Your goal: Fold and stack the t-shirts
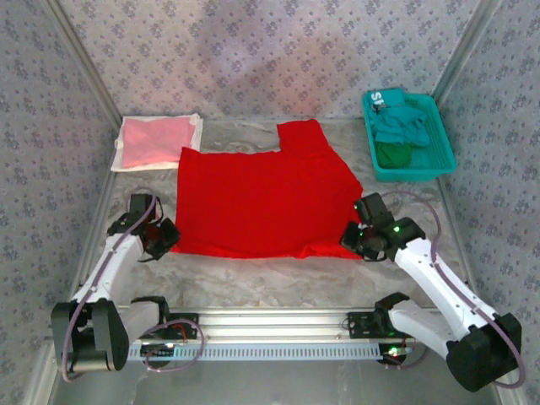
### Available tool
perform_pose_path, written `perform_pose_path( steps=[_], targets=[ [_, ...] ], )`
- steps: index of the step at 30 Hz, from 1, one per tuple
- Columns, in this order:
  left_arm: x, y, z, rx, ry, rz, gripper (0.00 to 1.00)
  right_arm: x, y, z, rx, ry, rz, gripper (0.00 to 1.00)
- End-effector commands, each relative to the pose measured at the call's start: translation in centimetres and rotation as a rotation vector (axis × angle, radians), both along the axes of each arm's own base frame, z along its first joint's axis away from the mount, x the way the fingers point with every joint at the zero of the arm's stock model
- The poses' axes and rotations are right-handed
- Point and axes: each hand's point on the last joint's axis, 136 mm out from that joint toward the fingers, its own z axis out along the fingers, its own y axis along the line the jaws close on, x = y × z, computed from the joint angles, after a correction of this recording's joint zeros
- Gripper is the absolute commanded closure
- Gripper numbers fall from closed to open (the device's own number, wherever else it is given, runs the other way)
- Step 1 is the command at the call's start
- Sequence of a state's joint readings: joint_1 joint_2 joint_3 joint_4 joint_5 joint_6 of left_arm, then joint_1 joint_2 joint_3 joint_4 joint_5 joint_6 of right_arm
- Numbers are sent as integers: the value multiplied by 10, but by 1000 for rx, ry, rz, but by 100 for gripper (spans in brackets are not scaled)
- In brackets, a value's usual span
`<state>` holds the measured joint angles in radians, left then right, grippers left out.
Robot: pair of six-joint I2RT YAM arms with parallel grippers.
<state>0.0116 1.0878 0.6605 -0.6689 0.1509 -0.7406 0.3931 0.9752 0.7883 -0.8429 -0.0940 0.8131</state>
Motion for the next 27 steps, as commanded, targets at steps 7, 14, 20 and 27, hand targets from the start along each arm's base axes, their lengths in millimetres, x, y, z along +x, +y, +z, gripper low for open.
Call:
perform_pose_path(
  steps=[7, 14, 20, 27],
  targets=[
    [20, 2, 12, -3, -26, -26, 100, 31, 3, 16, 14, -41, 36, 100],
    [27, 4, 5, -3, -9, -30, 100, 42, 3, 14, 25, -44, 31, 100],
    [36, 4, 6, -4, -12, -40, 100, 52, -1, 17, 16, -53, 30, 100],
    [40, 6, 9, 7, -15, -46, 100, 64, 0, 24, 21, -67, 34, 100]
  ],
)
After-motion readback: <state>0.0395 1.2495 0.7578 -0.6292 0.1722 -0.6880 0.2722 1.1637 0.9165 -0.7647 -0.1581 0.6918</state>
